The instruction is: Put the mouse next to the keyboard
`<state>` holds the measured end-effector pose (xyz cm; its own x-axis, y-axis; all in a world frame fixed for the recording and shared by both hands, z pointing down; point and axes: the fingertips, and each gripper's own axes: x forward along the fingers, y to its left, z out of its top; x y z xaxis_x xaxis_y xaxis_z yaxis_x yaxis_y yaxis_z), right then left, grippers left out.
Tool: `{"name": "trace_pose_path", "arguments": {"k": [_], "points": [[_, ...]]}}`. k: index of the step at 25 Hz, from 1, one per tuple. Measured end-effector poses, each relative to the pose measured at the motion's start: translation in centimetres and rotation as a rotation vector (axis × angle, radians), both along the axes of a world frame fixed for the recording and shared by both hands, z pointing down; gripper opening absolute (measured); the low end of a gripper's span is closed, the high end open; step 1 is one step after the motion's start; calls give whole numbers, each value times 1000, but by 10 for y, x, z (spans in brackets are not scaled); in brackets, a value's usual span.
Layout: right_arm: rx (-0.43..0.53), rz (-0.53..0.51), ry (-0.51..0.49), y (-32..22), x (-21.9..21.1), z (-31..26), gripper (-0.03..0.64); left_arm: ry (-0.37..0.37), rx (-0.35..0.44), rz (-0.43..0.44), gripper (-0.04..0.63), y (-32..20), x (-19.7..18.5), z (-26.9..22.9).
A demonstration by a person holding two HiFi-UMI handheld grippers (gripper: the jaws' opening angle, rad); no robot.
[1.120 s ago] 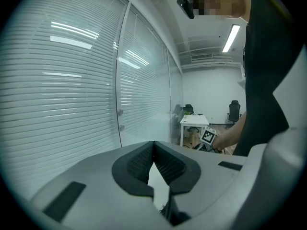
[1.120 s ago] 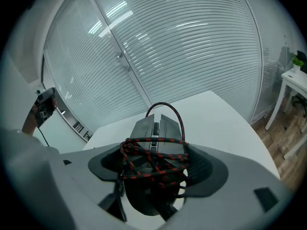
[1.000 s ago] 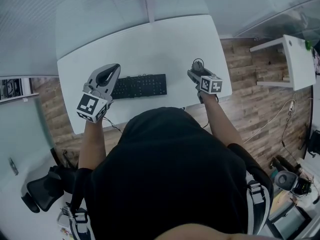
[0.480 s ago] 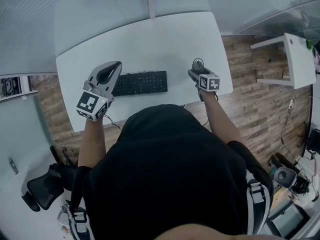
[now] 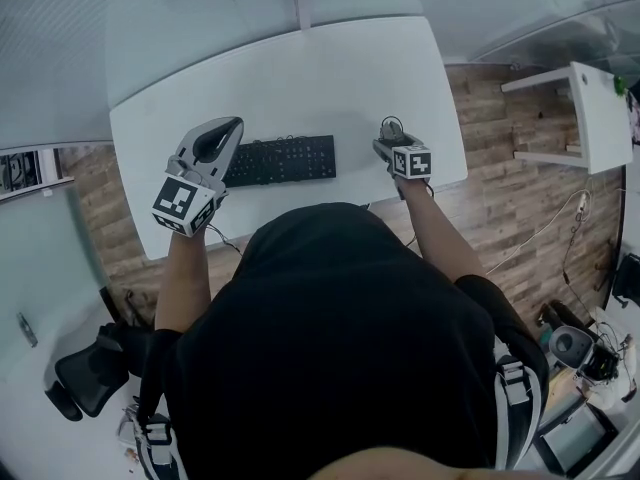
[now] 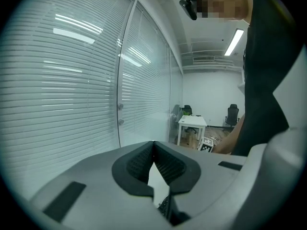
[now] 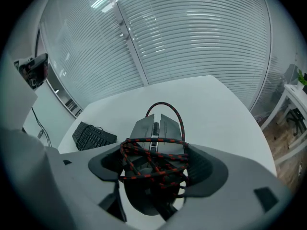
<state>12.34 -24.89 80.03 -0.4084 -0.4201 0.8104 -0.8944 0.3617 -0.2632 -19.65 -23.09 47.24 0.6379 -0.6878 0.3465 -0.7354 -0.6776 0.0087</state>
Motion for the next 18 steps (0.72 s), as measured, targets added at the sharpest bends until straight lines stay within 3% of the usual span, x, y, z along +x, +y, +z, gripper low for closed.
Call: {"name": "trace_pose_path", "arguments": {"k": [18], "points": [[-63,-35,77,25,-4,37,400,9,-14,33,23,1,12,3]]}}
